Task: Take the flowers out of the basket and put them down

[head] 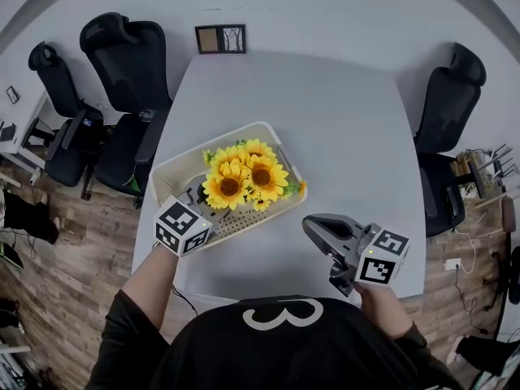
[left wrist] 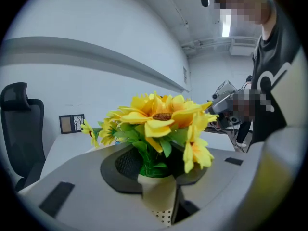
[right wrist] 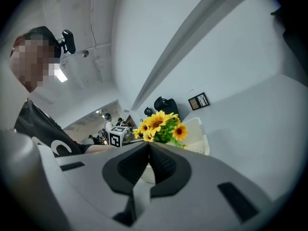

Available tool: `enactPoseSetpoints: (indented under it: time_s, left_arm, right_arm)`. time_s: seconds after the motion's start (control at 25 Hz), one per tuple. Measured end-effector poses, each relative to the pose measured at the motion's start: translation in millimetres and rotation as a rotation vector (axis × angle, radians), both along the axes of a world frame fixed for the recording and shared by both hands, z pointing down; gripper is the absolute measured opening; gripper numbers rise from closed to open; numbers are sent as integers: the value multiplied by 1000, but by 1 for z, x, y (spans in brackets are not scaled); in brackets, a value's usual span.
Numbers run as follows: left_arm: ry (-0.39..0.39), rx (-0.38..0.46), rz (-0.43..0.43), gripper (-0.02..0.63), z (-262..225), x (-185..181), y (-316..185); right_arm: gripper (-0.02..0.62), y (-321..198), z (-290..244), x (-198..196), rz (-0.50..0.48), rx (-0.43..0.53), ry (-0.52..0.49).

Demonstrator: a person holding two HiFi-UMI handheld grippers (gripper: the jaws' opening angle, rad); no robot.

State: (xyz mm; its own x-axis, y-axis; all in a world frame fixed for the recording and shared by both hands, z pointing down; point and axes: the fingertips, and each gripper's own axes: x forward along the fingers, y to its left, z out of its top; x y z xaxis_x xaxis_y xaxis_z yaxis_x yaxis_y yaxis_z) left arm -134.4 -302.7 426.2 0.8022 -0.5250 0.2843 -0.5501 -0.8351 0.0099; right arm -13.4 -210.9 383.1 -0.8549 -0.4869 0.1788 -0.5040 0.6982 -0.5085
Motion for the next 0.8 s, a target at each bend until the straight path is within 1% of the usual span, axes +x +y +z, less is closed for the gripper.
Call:
enactPoseSetpoints:
  time_s: [0.32,0.52,0.8]
  left_arm:
    - [10,47,0,137,-33,-1,14]
    - [32,89,7,135,-62,0,33]
    - [74,119,-12,137,-102,-8,72]
  right_arm:
    - [9,18,-18,-1,16,46,-9]
    - [9,35,-30,-3,22,79,-17]
    - [9,69,-44,-14,25,120,-21]
